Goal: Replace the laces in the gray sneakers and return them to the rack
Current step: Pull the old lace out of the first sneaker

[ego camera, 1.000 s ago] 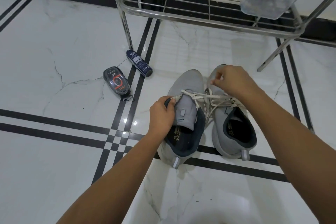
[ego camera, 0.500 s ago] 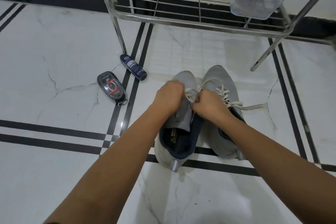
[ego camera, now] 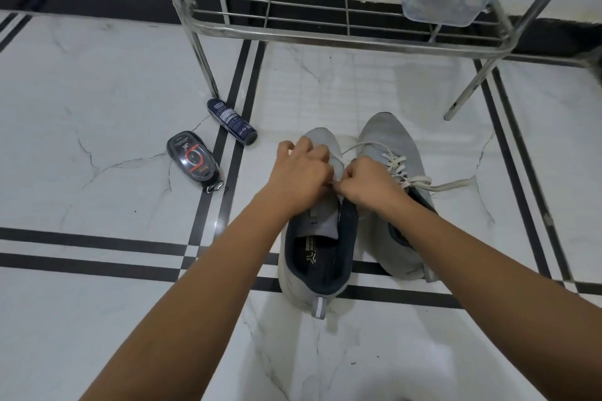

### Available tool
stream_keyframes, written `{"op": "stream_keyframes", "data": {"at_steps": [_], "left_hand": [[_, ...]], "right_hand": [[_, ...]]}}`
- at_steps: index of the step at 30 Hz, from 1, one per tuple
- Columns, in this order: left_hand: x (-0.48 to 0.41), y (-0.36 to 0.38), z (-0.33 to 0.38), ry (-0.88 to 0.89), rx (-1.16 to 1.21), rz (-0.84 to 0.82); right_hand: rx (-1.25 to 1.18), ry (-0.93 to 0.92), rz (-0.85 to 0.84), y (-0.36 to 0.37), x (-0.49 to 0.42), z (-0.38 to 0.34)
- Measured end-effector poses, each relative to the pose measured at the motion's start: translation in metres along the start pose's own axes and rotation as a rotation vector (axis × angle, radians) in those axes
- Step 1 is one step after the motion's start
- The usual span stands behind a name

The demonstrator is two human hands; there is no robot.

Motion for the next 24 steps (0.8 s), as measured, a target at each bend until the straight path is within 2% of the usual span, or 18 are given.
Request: {"op": "stream_keyframes", "data": {"at_steps": [2,3,4,7,8,9,10,12,14,16,18,20,23,24], "left_hand": [[-0.006,-0.001,0.006,-0.023,-0.066,-0.008],[-0.007,-0.001,0.003,-0.089,-0.039,0.013],[-0.006,0.001,-0.005,-0.212,0.027,0.056],[0.011,0.019,-0.05,-0.762,0.307,0.178],[0.019,0.022,-0.059,-0.874,0.422,0.211],[0.023,0.02,-0.059,-0.885,0.486,0.231],[0.024,0.016,-0.052,-0.813,0.495,0.238],[0.018,0.004,-0.029,-0.496,0.415,0.206],[0.005,-0.007,-0.005,-0.189,0.214,0.031],[-0.008,-0.002,0.004,-0.092,0.013,-0.105],[-0.013,0.0,0.002,-0.136,-0.043,-0.074],[-0.004,0.004,-0.01,-0.362,0.205,0.114],[0.021,0.015,-0.047,-0.885,0.796,0.309],[0.026,0.019,-0.054,-0.941,0.801,0.325]], "right_hand": [[-0.018,0.009,-0.002,-0.001,0.0,0.0],[-0.054,0.017,0.002,-0.001,-0.001,0.002],[-0.101,0.029,0.01,-0.002,-0.001,0.005],[-0.174,0.053,0.032,-0.007,-0.002,0.014],[-0.173,0.051,0.033,-0.007,-0.003,0.015],[-0.171,0.048,0.032,-0.007,-0.003,0.015],[-0.171,0.045,0.031,-0.007,-0.003,0.014],[-0.164,0.036,0.03,-0.007,-0.003,0.011],[-0.149,0.028,0.039,-0.007,-0.002,0.008],[-0.136,0.026,0.036,-0.006,0.0,0.006],[-0.151,0.036,0.025,-0.007,0.001,0.006],[-0.2,0.052,0.009,-0.009,0.001,0.007],[-0.203,0.054,-0.001,-0.008,0.0,0.009],[-0.19,0.05,-0.002,-0.007,-0.001,0.008]]}}
Point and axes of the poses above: each hand's wrist, its own x-axis away from the middle knuckle, its own y-axis out of the palm, z = x × y, the point moved 1 cm from there along -x, towards the middle knuckle, and after that the axes turned 7 degrees about -x, right-handed, at the moved point
